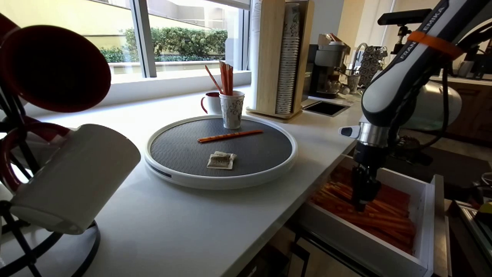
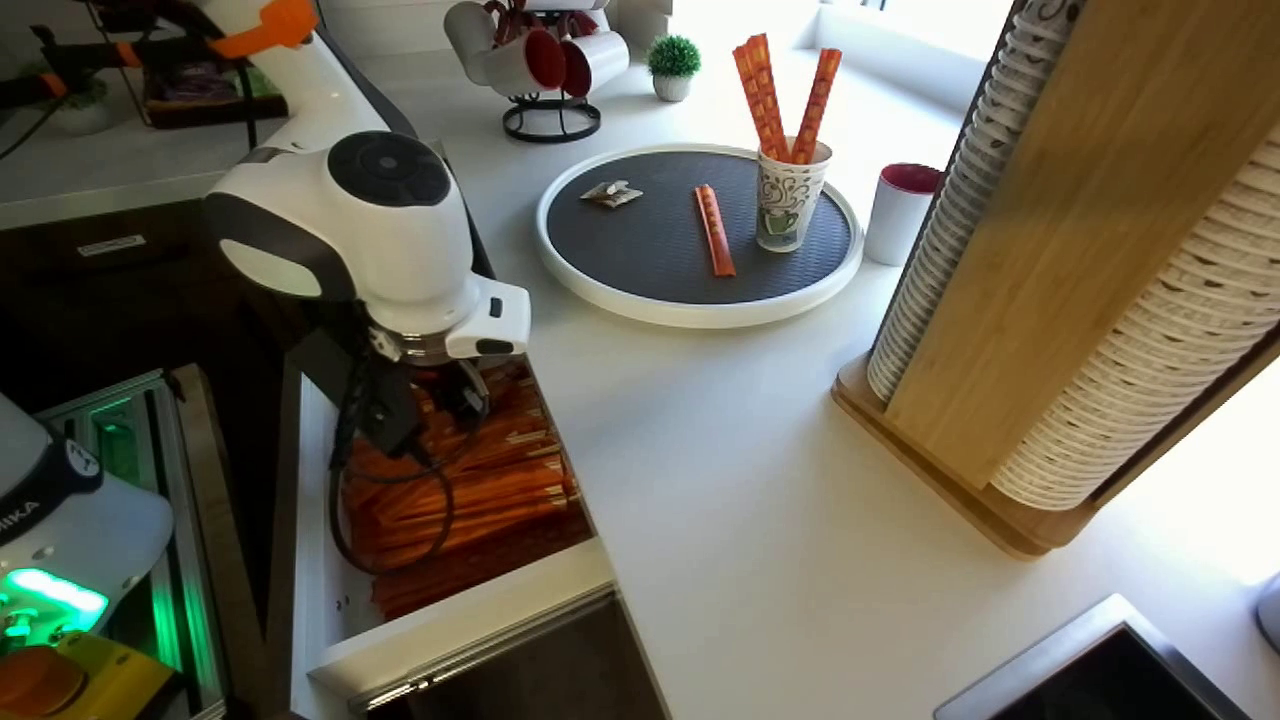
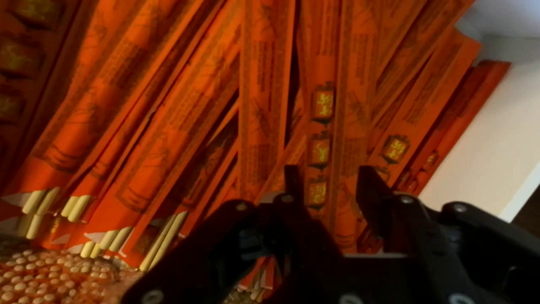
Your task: Place some orange packets from the drawer in the coffee cup.
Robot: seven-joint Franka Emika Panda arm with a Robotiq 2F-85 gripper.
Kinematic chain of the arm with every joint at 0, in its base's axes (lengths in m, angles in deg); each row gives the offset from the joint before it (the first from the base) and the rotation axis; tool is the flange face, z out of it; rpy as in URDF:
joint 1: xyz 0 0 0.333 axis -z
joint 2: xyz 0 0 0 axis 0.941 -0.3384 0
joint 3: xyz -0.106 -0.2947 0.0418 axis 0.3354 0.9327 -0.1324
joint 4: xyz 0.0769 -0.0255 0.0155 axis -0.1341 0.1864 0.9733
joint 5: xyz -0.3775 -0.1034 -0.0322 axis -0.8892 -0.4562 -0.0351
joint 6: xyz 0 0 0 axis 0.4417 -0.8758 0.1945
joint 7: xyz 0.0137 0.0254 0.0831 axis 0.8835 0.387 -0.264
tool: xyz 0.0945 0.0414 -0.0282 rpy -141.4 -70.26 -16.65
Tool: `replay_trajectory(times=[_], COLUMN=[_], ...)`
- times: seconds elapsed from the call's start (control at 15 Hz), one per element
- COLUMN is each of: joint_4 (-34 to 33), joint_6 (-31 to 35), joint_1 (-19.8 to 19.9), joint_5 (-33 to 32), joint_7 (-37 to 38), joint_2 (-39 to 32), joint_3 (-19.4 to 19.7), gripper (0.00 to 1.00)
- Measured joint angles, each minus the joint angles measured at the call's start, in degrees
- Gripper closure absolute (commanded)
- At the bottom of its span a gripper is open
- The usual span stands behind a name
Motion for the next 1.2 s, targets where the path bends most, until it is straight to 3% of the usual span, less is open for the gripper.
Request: replay_trajectory(times=[0.07,0.2,0.27,0.4,0.93,1.2], joint_4=[0.0,-0.1,-0.2,-0.3,-1.4,-1.5], joint_6=[0.7,1.4,1.8,2.5,3.1,1.7], joint_1=[0.0,0.0,0.0,0.0,0.0,0.1], joint_5=[1.4,4.2,5.5,7.5,8.1,-1.4], joint_7=[-1.2,-3.4,-4.4,-5.9,-6.6,1.4], joint_2=[-0.7,-2.0,-2.5,-3.3,-3.4,-2.7], joint_3=[-0.5,-1.6,-2.1,-3.1,-3.2,-1.2], gripper=[0.56,0.81,0.82,0.99,0.98,0.98])
